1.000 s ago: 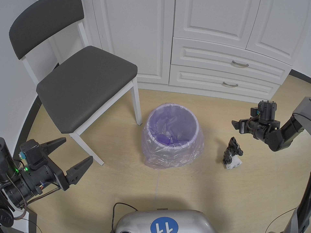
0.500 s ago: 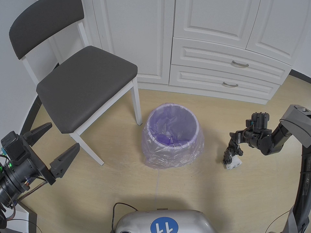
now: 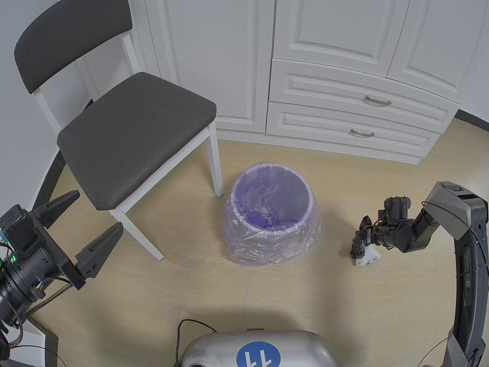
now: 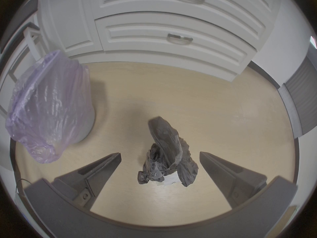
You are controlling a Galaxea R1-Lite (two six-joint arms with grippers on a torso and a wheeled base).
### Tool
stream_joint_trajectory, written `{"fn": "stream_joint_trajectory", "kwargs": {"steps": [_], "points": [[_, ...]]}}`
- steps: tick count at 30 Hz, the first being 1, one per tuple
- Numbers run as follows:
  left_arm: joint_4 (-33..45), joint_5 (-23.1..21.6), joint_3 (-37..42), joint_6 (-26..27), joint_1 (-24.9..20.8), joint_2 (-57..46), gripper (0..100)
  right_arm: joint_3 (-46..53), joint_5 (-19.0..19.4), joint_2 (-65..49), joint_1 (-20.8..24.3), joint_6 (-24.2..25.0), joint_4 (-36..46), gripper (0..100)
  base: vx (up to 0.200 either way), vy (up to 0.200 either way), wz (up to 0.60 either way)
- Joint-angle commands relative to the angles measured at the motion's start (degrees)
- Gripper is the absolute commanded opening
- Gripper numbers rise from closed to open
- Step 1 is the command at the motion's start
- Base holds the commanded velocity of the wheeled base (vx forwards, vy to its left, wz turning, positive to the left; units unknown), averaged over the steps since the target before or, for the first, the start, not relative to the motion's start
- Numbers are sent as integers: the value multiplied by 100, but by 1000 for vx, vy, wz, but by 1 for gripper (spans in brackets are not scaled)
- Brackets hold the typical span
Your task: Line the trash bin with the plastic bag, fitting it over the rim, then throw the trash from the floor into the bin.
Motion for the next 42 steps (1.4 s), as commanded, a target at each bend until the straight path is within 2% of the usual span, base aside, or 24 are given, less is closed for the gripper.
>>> {"fn": "stream_joint_trajectory", "kwargs": {"steps": [1, 11, 16, 27, 28, 42], "points": [[-9, -2, -7, 1, 7, -40, 100, -335, 118, 400, -42, 343, 124, 100, 0, 0, 0], [-26, 7, -15, 1, 7, -49, 100, -1153, 82, 945, -138, 475, 160, 100, 0, 0, 0], [-35, 147, -15, 10, 7, -58, 100, -1478, 74, 1156, -165, 669, 186, 100, 0, 0, 0], [-26, 191, -7, 19, 7, -251, 100, -1873, -58, 1252, -191, 915, 872, 100, 0, 0, 0], [-26, 191, -7, 27, -2, -251, 100, -1882, -58, 1252, -191, 915, 880, 0, 0, 0, 0], [-17, 183, -7, 19, -2, -242, 100, -1856, -111, 1252, -191, 906, 828, 0, 0, 0, 0]]}}
